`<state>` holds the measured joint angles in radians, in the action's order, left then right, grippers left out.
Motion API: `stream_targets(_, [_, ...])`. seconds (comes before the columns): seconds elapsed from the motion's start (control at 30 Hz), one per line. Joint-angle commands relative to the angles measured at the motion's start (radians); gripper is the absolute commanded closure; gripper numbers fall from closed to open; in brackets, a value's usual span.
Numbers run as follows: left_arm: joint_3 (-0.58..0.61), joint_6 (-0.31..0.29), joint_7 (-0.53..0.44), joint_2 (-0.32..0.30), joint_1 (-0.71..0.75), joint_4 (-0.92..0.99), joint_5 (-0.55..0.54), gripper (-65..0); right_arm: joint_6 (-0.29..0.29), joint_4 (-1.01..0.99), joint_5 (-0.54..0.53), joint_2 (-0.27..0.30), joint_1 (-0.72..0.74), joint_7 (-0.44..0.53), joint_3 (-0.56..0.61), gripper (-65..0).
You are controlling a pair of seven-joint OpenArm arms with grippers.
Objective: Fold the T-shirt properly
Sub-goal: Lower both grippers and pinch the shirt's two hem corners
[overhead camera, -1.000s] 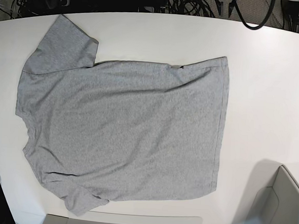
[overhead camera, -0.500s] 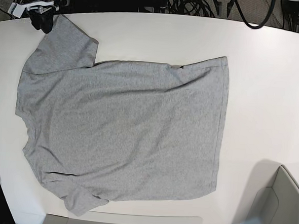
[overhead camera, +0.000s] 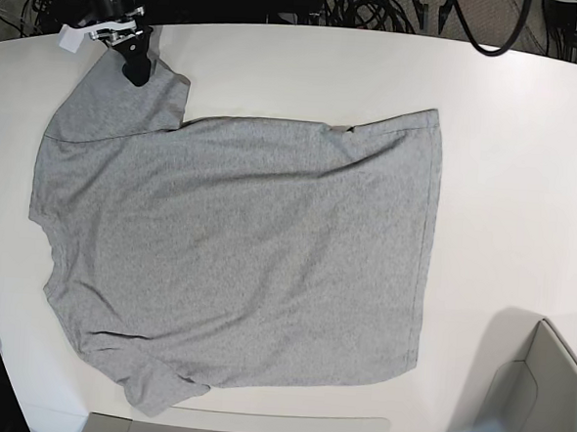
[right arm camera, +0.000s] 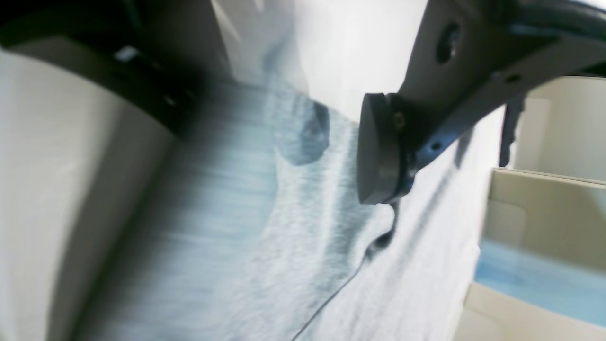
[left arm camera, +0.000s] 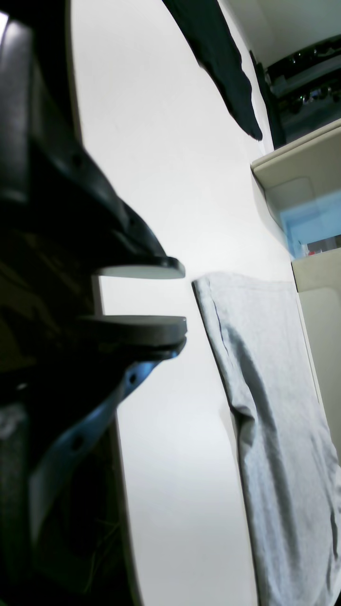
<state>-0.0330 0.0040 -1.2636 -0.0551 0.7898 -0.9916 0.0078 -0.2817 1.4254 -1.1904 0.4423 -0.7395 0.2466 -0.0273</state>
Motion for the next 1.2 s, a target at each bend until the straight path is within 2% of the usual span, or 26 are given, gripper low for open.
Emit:
stream_targets(0.0, [-0.002, 0.006, -0.044, -0.001, 0.016, -0.008, -0.004, -14.7, 0.019, -0.004, 0.004, -0.009, -0.016, -0.066, 0.005, -28.8])
stream_targets(0.07, [-0.002, 0.006, -0.044, -0.001, 0.016, -0.008, -0.006, -14.7, 0.011, -0.004, 0.004, -0.021, -0.016, -0.072, 0.005, -28.8])
stream_targets(0.23, [0.000, 0.006, -0.009, -0.001, 0.024, -0.131, -0.007, -16.9, 0.012, -0.004, 0.004, 0.002, -0.016, -0.066, -0.012, -28.8])
stream_targets(0.47, [0.003, 0.004, 0.249, -0.001, 0.026, -0.395, -0.009, -18.8, 0.012, -0.016, 0.004, -0.001, -0.030, -0.072, -0.122, -28.8])
stream_targets(0.57, [0.008, 0.001, 0.456, 0.001, 0.027, -0.531, -0.038, -22.6, 0.012, -0.028, 0.004, 0.000, -0.032, -0.072, -0.145, -28.8])
stream_targets(0.67, [0.009, -0.016, 0.738, -0.001, 0.026, -0.692, -0.223, -27.8, 0.012, -0.041, 0.004, 0.005, -0.032, -0.072, -0.148, -28.8])
stream_targets(0.7, [0.000, -0.051, 0.852, -0.015, 0.024, -0.746, -0.306, -29.1, 0.012, -0.042, 0.004, 0.006, -0.032, -0.072, -0.148, -28.8])
stream_targets(0.8, [-0.040, -0.175, 1.203, -0.110, 0.016, -0.878, -0.573, -29.5, 0.012, -0.042, 0.004, 0.005, -0.032, -0.072, -0.159, -28.8])
stream_targets(0.87, [-0.074, -0.215, 1.396, -0.154, -0.025, -0.895, -0.730, -29.4, 0.012, -0.042, 0.004, 0.005, -0.032, -0.072, -0.159, -28.8])
stream_targets(0.97, [-0.158, -0.224, 1.580, -0.164, -0.099, -0.866, -0.833, -27.3, 0.012, -0.042, 0.004, 0.005, -0.032, -0.072, -0.159, -28.8])
stream_targets(1.17, [-0.198, -0.232, 1.731, -0.168, -0.174, -0.764, -0.837, -28.0, 0.012, -0.042, 0.004, 0.006, -0.032, -0.072, -0.159, -28.8])
